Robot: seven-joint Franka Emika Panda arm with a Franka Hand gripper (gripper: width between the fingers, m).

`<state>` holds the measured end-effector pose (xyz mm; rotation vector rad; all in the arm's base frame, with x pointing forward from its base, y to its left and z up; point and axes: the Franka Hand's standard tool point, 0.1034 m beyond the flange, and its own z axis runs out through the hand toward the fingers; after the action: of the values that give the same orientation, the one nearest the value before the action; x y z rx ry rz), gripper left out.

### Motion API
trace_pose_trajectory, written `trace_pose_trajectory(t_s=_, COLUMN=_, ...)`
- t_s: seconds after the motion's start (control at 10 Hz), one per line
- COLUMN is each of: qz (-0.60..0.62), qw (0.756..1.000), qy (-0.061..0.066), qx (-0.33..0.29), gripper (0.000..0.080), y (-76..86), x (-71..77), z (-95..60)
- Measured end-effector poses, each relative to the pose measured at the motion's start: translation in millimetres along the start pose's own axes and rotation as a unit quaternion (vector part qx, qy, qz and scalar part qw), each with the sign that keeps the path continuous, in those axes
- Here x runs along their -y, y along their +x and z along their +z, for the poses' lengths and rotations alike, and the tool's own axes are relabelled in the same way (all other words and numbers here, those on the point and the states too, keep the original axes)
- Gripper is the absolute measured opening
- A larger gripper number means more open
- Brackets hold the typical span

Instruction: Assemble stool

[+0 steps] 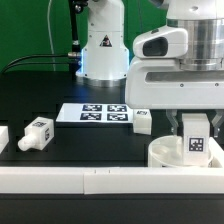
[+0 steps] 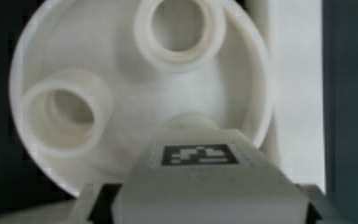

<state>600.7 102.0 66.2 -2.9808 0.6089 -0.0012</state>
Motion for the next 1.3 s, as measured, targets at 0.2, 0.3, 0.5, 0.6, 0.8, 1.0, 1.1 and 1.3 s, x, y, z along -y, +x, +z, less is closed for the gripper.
trace_pose_trajectory(t_s=0.2, qz=0.085, qw=0.996, qy=0.009, qx=0.004, gripper=0.0334, y=-0.4, x=0.9, z=-0.1)
trace_pose_trajectory(t_s=0.3, qz=0.114, qw=0.993, qy=0.009, qx=0.005, gripper=0.0334, y=-0.7, x=1.5, z=0.0)
trace_pose_trajectory(t_s=0.5, qz=0.181, qw=0.983, qy=0.011, qx=0.007, gripper=0.0334, y=-1.5, x=3.0, z=0.0)
trace_pose_trajectory(t_s=0.6, qz=0.246, qw=0.969, qy=0.014, qx=0.009, gripper=0.0334, y=-2.7, x=6.1, z=-0.1)
trace_pose_trajectory(t_s=0.8, qz=0.462, qw=0.886, qy=0.026, qx=0.009, gripper=0.0334, y=-11.8, x=19.8, z=3.4)
trace_pose_trajectory(t_s=1.0, qz=0.554, qw=0.831, qy=0.034, qx=0.021, gripper=0.0334, y=-13.0, x=23.3, z=3.3)
trace_pose_trajectory(t_s=1.1, qz=0.561, qw=0.827, qy=0.034, qx=0.023, gripper=0.0334, y=-14.1, x=23.6, z=4.2)
trace_pose_trajectory(t_s=1.3, qz=0.549, qw=0.835, qy=0.034, qx=0.022, gripper=0.0422, y=-14.3, x=24.0, z=4.3)
